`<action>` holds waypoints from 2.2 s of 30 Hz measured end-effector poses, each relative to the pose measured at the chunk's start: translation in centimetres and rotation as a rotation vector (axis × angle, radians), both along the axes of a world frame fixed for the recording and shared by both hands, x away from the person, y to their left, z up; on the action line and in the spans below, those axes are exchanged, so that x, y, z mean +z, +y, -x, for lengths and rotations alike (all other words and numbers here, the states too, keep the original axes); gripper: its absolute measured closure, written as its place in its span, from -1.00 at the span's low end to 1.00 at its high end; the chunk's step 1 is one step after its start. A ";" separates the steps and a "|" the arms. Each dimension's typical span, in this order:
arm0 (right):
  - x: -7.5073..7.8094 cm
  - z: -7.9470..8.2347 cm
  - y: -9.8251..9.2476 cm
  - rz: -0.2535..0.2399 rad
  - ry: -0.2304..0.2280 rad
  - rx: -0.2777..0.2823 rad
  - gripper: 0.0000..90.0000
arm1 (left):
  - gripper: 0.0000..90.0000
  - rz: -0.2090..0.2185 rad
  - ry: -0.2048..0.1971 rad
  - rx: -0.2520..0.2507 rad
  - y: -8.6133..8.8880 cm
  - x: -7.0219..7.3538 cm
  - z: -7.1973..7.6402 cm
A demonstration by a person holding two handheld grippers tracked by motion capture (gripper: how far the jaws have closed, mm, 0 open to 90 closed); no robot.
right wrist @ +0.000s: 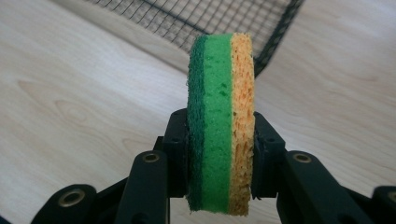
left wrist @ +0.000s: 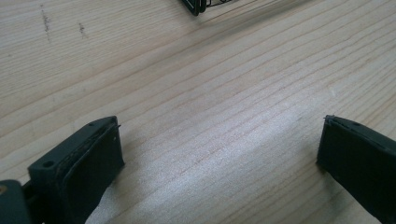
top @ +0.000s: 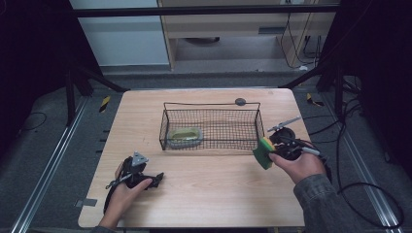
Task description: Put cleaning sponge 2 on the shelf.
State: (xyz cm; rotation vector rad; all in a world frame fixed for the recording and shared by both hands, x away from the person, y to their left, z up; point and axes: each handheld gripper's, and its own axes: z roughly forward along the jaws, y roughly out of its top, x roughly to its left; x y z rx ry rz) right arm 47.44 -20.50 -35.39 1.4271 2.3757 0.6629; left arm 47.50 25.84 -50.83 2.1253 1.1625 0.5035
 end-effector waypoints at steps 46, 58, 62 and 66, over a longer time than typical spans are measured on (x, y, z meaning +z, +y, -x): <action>7.3 -6.4 1.6 -0.012 -0.199 -0.099 0.45 | -1.00 0.004 -0.008 -0.003 0.0 -0.1 0.0; 6.0 -6.9 2.0 -0.013 -0.194 -0.121 0.45 | -1.00 0.004 -0.006 0.000 0.0 0.0 0.0; 5.4 -7.5 2.2 -0.015 -0.181 -0.131 0.45 | -1.00 0.008 -0.006 0.001 0.0 0.0 -0.1; 5.0 -7.9 2.3 -0.018 -0.178 -0.136 0.45 | -1.00 0.008 -0.007 0.001 0.0 -0.1 -0.1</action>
